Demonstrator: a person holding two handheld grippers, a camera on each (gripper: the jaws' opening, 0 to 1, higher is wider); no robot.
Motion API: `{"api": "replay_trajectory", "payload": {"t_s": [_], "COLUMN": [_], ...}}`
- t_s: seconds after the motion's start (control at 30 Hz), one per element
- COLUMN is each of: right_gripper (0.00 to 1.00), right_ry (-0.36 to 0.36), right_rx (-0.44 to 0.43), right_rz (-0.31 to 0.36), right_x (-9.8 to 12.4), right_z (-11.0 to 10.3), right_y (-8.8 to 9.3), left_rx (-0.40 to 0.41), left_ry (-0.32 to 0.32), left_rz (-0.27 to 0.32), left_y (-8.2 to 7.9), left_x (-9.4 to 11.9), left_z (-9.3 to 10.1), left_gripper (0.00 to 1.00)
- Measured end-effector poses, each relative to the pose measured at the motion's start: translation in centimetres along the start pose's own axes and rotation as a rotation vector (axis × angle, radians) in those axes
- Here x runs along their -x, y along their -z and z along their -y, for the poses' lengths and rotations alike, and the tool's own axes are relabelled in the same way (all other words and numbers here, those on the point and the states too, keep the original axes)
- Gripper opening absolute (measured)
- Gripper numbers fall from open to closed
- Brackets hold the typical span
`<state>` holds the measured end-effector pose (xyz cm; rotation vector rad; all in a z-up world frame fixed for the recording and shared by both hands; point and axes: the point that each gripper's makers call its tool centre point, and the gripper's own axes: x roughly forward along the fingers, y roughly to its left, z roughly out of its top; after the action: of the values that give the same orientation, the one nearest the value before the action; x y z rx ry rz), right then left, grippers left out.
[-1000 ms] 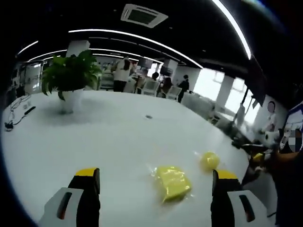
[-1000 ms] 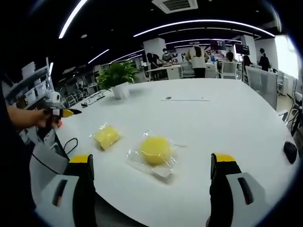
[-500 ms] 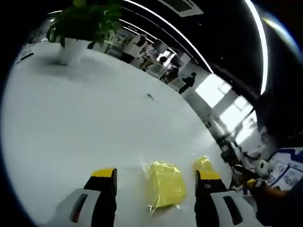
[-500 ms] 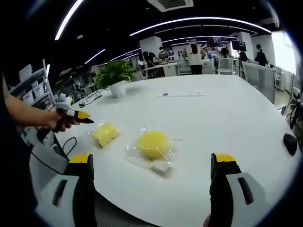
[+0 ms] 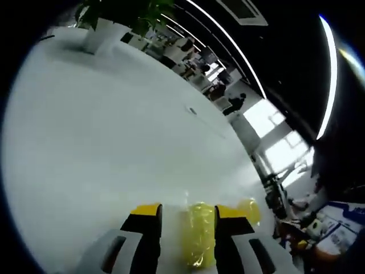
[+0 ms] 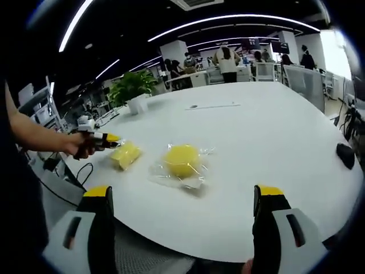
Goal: Compare the silicone blocks by pressing each to a similar depth, holding the contact briefly, and releasing to observe deformation and rebound differences across the visible hardness samples.
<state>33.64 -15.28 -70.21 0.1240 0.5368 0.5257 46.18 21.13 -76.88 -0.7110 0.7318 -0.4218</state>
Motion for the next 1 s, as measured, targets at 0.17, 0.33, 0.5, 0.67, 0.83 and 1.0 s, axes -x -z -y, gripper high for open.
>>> {"api": "replay_trajectory", "payload": {"t_s": [0.17,0.33,0.5,0.67,0.83,1.0], "right_gripper": [0.96,0.96,0.96,0.96,0.96,0.96], "right_ry": [0.005,0.007,-0.004,-0.012,-0.01,-0.009], "right_rx": [-0.002,-0.008,0.002,0.014,0.02,0.024], "right_rz": [-0.014,-0.012,-0.024,-0.031,-0.03,-0.029], "right_x": [-0.1,-0.2,-0.5,-0.5,-0.3,-0.1], "right_z": [0.3,0.2,-0.2,-0.4,-0.2,-0.2], "right_y": [0.1,-0.1,0.0,-0.2,-0.4,-0.7], "left_rx": [0.145,0.136,0.169,0.169,0.047,0.044], "left_ry": [0.038,0.034,0.061,0.052,0.036,0.015], "left_rz": [-0.017,-0.015,-0.01,-0.008,-0.02,0.002], "left_y": [0.3,0.6,0.7,0.8,1.1,0.9], "left_x": [-0.8,-1.2,-1.5,-1.9,-1.5,-1.5], "left_z": [0.2,0.4,0.7,0.5,0.7,0.3], "left_gripper": [0.28,0.23,0.11,0.06,0.0,0.0]}}
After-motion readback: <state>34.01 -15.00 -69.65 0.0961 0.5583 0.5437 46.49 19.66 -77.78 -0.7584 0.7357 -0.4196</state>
